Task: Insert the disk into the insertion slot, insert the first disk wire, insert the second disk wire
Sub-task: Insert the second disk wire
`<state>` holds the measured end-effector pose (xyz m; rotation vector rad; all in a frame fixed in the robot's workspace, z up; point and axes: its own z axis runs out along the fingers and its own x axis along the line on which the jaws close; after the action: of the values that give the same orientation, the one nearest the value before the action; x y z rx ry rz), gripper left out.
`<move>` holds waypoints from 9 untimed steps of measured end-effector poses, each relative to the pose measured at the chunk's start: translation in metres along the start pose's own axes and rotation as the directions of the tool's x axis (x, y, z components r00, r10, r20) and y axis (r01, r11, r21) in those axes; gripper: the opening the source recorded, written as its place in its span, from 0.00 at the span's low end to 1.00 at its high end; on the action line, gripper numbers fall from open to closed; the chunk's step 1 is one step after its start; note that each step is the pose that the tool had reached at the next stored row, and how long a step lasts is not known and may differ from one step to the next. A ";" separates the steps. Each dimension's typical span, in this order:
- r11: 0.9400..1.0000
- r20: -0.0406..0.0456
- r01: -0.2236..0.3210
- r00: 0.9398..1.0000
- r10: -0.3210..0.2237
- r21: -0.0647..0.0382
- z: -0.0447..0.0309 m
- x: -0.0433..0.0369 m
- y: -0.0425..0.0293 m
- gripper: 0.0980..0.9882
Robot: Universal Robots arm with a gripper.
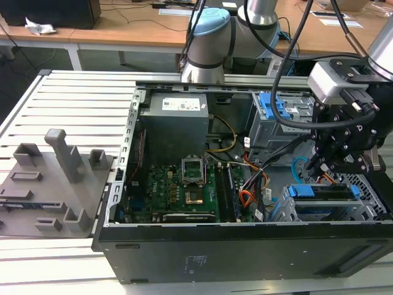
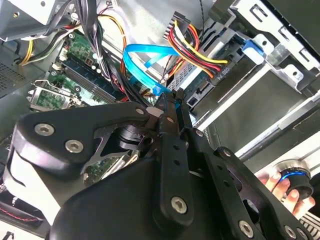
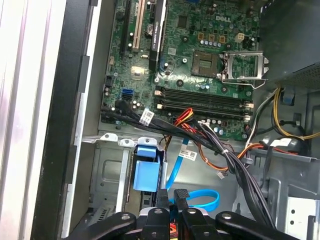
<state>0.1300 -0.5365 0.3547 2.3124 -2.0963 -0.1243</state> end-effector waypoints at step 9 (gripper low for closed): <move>1.000 0.000 0.000 1.000 0.000 0.000 0.0000 0.0126 0.0012 0.07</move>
<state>0.1300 -0.5491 0.3541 2.3124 -2.0963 -0.1242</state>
